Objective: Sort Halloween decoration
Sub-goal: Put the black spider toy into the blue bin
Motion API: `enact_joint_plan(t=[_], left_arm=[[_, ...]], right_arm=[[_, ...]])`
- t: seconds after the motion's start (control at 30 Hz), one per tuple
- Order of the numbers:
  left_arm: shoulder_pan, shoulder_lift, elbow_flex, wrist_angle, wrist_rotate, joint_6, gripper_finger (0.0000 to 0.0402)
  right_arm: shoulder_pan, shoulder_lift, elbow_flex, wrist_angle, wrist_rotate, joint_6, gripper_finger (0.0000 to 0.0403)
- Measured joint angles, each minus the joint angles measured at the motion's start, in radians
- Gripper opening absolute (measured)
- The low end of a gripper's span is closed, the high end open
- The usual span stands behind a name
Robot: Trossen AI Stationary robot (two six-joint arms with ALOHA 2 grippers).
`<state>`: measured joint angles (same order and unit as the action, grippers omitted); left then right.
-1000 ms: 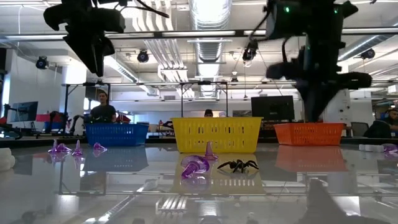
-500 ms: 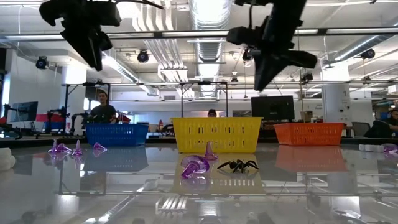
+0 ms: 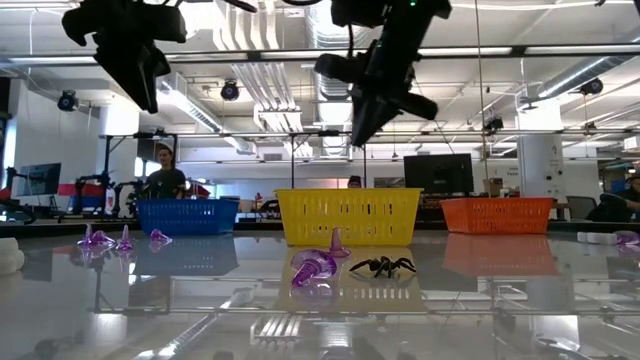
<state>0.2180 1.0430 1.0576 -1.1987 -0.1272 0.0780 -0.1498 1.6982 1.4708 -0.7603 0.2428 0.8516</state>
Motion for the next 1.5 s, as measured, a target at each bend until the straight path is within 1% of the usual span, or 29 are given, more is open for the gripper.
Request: enact_joint_plan(t=[0.13, 0.27, 0.37, 0.43, 0.67, 0.87, 0.97, 1.1, 1.33, 1.5], left_arm=[[0.000, -0.014, 0.000, 0.000, -0.020, -0.022, 0.0114], [0.000, -0.026, 0.000, 0.001, -0.027, -0.036, 0.0114], [0.000, -0.028, 0.000, 0.002, -0.054, -0.048, 0.0114], [0.000, -0.029, 0.000, 0.002, -0.071, -0.056, 0.0114], [0.000, -0.045, 0.000, 0.000, -0.074, -0.079, 0.0114], [0.000, -0.071, 0.000, -0.004, -0.077, -0.097, 0.0114], [0.000, -0.087, 0.000, -0.007, -0.117, -0.115, 0.0114], [0.001, -0.110, 0.000, -0.007, -0.138, -0.128, 0.0114], [0.000, -0.139, 0.000, -0.016, -0.137, -0.149, 0.0114], [0.000, -0.142, 0.000, -0.016, -0.162, -0.152, 0.0114]], right_arm=[[-0.031, 0.049, 0.037, 0.055, -0.036, -0.056, 0.0009], [-0.063, 0.099, 0.061, 0.146, -0.066, -0.084, 0.0009], [-0.081, 0.142, 0.082, 0.207, -0.109, -0.096, 0.0009], [-0.088, 0.173, 0.107, 0.228, -0.120, -0.106, 0.0009], [-0.105, 0.283, 0.225, 0.227, -0.134, -0.141, 0.0009], [-0.117, 0.399, 0.384, 0.227, -0.188, -0.180, 0.0009], [-0.122, 0.464, 0.482, 0.219, -0.225, -0.207, 0.0009], [-0.125, 0.536, 0.593, 0.213, -0.229, -0.225, 0.0009], [-0.141, 0.615, 0.691, 0.212, -0.263, -0.245, 0.0009], [-0.150, 0.669, 0.746, 0.227, -0.297, -0.246, 0.0009]])
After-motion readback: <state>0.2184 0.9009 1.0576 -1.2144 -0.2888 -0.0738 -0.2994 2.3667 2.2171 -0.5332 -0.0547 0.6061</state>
